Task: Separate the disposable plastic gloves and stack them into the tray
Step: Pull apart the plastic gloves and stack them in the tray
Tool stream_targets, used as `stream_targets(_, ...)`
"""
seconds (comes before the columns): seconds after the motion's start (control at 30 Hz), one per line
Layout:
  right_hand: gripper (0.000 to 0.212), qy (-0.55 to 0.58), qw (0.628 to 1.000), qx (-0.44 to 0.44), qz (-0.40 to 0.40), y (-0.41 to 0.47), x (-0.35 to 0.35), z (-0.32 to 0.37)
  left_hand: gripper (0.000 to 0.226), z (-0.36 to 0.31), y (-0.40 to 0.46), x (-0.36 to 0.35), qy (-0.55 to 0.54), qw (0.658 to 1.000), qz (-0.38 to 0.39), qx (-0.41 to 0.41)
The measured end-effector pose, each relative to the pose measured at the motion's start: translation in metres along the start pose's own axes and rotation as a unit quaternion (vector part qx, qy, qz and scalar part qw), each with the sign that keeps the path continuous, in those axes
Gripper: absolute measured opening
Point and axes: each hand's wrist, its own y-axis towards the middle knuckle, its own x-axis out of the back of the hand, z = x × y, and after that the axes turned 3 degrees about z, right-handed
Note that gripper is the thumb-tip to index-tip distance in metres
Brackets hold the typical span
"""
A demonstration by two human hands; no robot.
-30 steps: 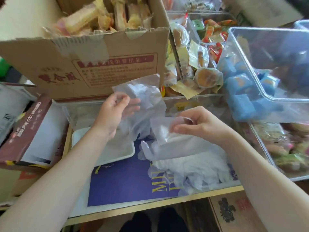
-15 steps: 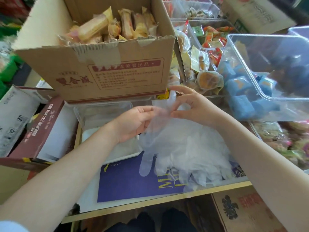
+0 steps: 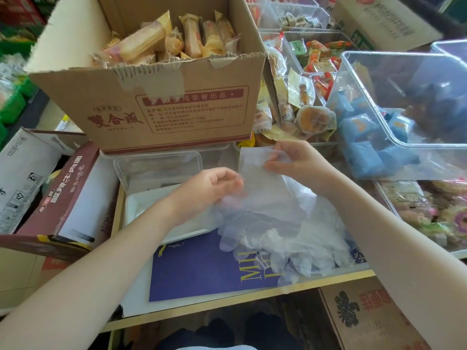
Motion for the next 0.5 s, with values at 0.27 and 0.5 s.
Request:
stream_targets(0.27, 0.008, 0.030, 0.999, -0.025, -0.036, -0.010, 0.009, -0.011, 0.006, 0.019, -0.006, 0.001, 0.041, 0.998, -0.043, 0.009)
stream_targets(0.5, 0.008, 0.087, 0.994, -0.056, -0.044, -0.020, 0.023, -0.021, 0.020, 0.017, -0.013, 0.001, -0.062, 0.996, -0.060, 0.039)
